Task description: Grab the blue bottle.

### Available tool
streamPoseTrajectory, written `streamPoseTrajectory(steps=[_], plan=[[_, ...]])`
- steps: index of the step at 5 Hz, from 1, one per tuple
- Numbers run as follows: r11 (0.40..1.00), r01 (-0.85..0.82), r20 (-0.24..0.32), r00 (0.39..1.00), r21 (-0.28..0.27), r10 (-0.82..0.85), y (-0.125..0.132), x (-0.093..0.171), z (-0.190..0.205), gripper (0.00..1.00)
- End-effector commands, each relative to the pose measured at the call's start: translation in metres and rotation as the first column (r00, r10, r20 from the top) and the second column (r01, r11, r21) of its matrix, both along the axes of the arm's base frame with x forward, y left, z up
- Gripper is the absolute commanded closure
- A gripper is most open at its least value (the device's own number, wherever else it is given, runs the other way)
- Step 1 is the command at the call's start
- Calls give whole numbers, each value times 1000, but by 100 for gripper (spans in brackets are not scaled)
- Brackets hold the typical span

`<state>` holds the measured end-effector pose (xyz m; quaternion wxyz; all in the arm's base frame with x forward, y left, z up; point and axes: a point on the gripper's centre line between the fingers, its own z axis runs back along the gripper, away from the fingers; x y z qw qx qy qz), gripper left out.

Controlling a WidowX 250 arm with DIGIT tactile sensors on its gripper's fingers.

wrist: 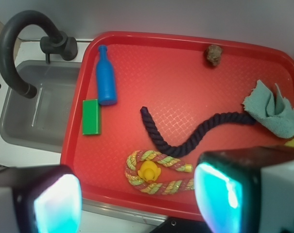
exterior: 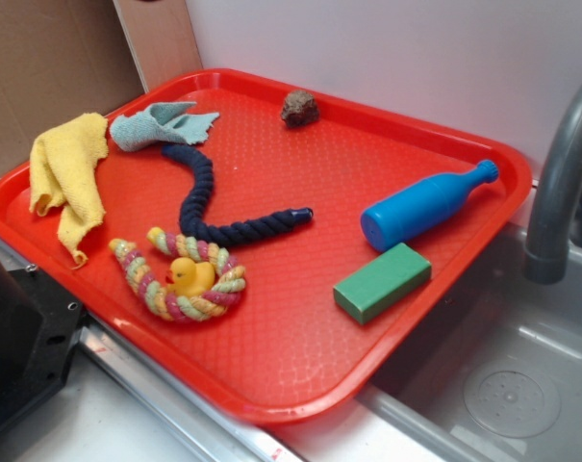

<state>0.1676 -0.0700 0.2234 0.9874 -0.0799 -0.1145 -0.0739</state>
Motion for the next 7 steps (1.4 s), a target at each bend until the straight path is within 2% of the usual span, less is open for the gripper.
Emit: streamPoseTrajectory(steps=[1,3,4,5,6,7], plan=[[960,200,-49,980,195,-194,-53,82,-66,0],[961,225,-41,974,159,-221,-47,107,-113,0],[946,261,-46,965,189,-257,-59,119,-129,0],[935,301,-52,954,189,-297,-83,131,-148,0],[916,348,-104,937,199,-333,-103,138,-167,0],[923,343,-142,936,172,-321,-98,137,-174,0]])
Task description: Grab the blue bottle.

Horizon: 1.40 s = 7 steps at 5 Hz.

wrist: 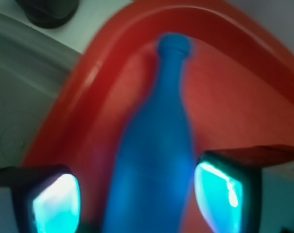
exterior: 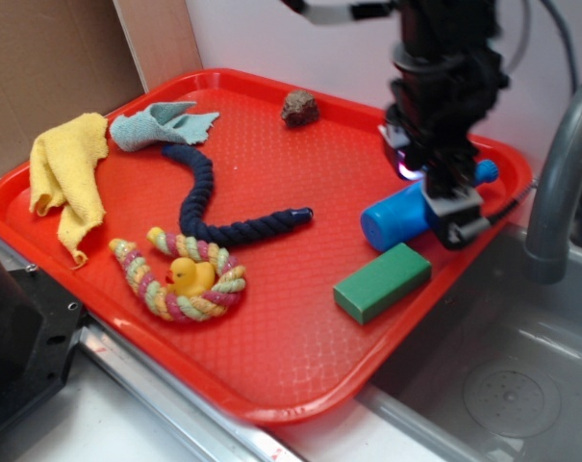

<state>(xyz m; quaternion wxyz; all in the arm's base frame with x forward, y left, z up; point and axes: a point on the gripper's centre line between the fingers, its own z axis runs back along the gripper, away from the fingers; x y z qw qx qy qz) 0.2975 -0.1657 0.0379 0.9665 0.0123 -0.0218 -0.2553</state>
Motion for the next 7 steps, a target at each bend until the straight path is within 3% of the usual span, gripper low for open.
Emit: streamPoseTrajectory(steps=[1,2,3,4,5,6,7], plan=[[993,-86,-81,994,-82,79,45,-17,-4,0],[991,-101,-102,991,-89,92,67,-28,2,0],[986,-140,-77,988,-93,133,70,-41,13,100],[992,-118,-26,993,-44,117,65,-41,38,100],[997,-80,87,993,-24,82,52,-41,88,100],[1000,6,83,997,-28,-4,46,-30,100,0],[998,60,30,998,-22,-59,40,-15,67,0]])
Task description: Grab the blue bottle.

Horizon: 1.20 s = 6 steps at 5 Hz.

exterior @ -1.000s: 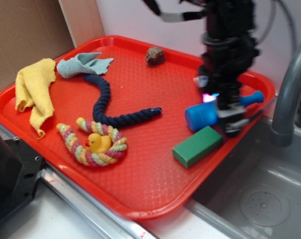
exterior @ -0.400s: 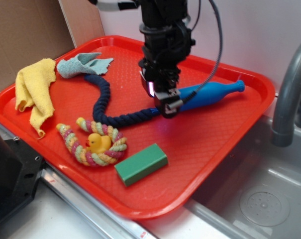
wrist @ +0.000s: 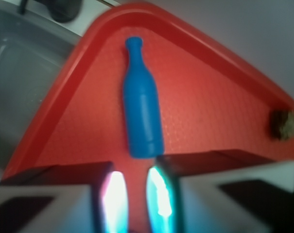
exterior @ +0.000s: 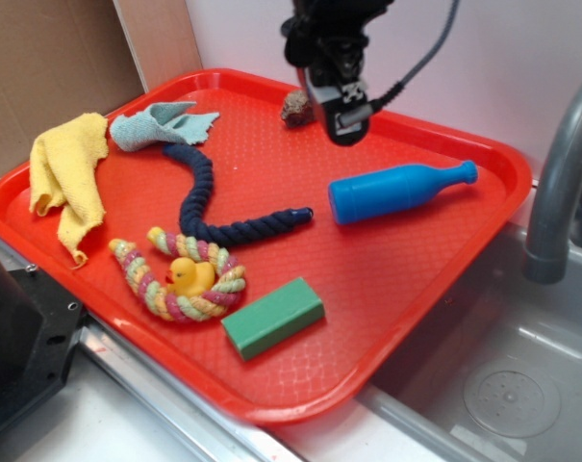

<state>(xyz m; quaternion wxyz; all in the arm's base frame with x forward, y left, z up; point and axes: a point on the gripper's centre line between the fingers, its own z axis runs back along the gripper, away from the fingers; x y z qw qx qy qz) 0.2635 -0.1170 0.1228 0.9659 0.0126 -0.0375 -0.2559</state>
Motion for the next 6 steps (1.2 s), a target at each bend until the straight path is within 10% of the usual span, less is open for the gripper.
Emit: streamPoseTrajectory(steps=[1,4,5,6], plan=[[997,66,-58,996,-40,-68,-7,27,-45,0],[990,126,-128,983,-61,-133,-40,19,-92,6],[998,59,-79,995,-4,-59,-27,12,-59,100],[991,-133,38,990,-12,133,-2,-12,-10,100]])
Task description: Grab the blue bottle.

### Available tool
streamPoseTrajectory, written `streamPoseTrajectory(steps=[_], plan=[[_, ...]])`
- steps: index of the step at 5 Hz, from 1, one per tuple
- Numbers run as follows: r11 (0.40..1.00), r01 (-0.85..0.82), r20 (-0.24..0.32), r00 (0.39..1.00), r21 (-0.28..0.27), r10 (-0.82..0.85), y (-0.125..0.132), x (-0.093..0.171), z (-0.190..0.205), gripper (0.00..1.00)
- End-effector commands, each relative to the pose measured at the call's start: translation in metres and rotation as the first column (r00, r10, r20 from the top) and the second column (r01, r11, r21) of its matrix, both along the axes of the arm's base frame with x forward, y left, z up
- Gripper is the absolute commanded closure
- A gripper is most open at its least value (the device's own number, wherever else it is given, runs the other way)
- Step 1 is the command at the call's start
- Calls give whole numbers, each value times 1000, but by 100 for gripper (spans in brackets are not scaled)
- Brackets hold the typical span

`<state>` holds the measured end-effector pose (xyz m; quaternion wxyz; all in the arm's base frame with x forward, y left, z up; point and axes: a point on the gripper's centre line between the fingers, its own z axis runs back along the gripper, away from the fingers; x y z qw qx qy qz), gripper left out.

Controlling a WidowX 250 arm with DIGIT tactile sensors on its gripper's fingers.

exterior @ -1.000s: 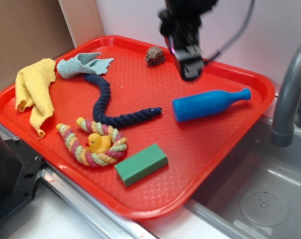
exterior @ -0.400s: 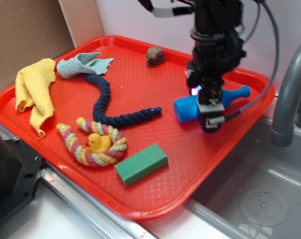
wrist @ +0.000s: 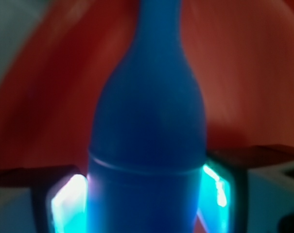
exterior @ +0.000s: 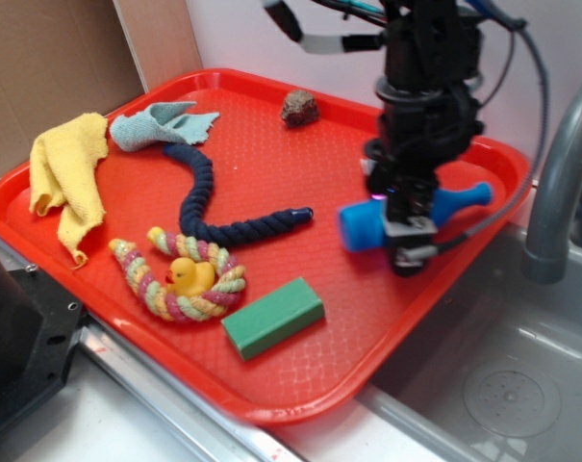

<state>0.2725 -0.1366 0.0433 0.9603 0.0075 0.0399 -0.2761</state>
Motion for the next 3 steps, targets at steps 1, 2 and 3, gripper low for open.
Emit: streamPoseTrajectory(steps=[1,2,3], plan=[[913,-407,252,883,-4,395,39,-56,119,100],[815,-579,262,785,-12,561,48,-69,169,100],[755,-655,212,736,-17,643,63,-67,220,100]])
